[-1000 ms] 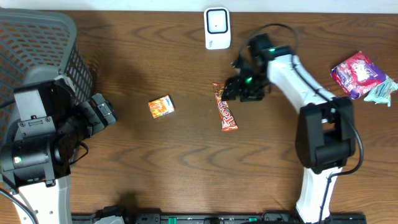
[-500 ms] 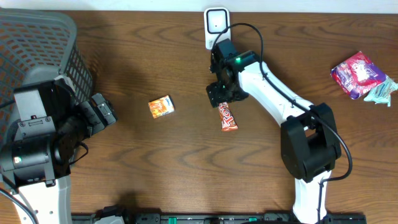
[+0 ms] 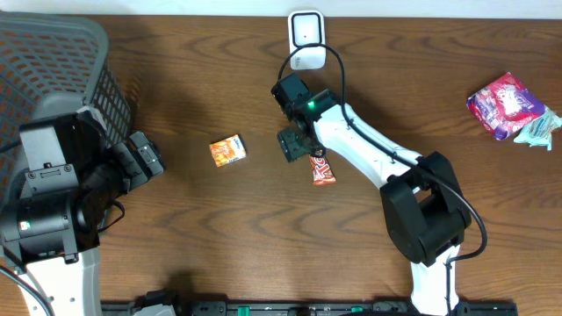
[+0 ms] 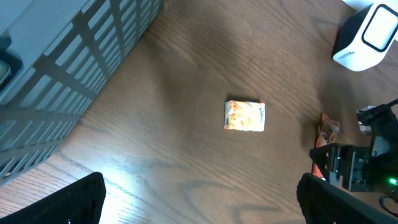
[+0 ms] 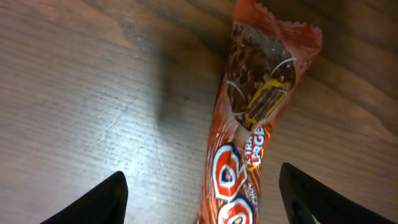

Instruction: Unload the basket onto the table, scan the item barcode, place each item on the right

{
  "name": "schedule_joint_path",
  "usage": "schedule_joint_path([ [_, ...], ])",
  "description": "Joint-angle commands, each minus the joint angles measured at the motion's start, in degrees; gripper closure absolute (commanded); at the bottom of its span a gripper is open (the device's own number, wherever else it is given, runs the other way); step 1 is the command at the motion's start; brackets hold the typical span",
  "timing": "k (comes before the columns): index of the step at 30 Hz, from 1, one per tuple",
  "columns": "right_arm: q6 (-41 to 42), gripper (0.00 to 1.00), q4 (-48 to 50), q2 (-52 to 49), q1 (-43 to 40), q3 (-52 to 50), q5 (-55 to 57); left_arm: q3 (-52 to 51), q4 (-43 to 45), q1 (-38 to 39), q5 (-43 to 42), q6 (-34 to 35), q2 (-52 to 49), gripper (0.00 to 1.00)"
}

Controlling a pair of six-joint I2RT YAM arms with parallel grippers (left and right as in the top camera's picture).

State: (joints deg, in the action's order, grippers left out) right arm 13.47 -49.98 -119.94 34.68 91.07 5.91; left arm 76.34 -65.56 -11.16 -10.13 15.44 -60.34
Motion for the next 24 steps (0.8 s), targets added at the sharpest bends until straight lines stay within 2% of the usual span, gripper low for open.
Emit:
schedule_joint_path([
  [1,1.29,0.27,1.40,1.64,-0.07,-2.69,1.66,0.55,0.00,-0.17,0.35,0.26,0.00,0.02],
  [6,1.27,0.27,5.31,1.64,-0.13,-7.02,1.73,0.55,0.00,-0.17,0.35,0.26,0.00,0.02],
  [11,1.27,0.40,8.59,1.62,-0.17,-10.93,1.75,0.55,0.00,-0.17,0.35,0.26,0.00,0.02],
  [12,1.27,0.48,8.96,1.62,-0.17,-11.47,1.75,0.55,0.00,-0.17,0.35,0.28,0.00,0.02],
  [15,1.31,0.91,9.53,1.64,-0.20,-11.56,1.70,0.55,0.00,-0.17,0.35,0.26,0.00,0.02],
  [16,1.31,0.99,9.66,1.66,-0.17,-11.19,1.70,0.55,0.00,-0.17,0.35,0.28,0.00,0.02],
  [24,1.27,0.99,10.12,1.66,-1.42,-0.39,4.70,0.55,0.00,-0.17,0.35,0.28,0.00,0.02],
])
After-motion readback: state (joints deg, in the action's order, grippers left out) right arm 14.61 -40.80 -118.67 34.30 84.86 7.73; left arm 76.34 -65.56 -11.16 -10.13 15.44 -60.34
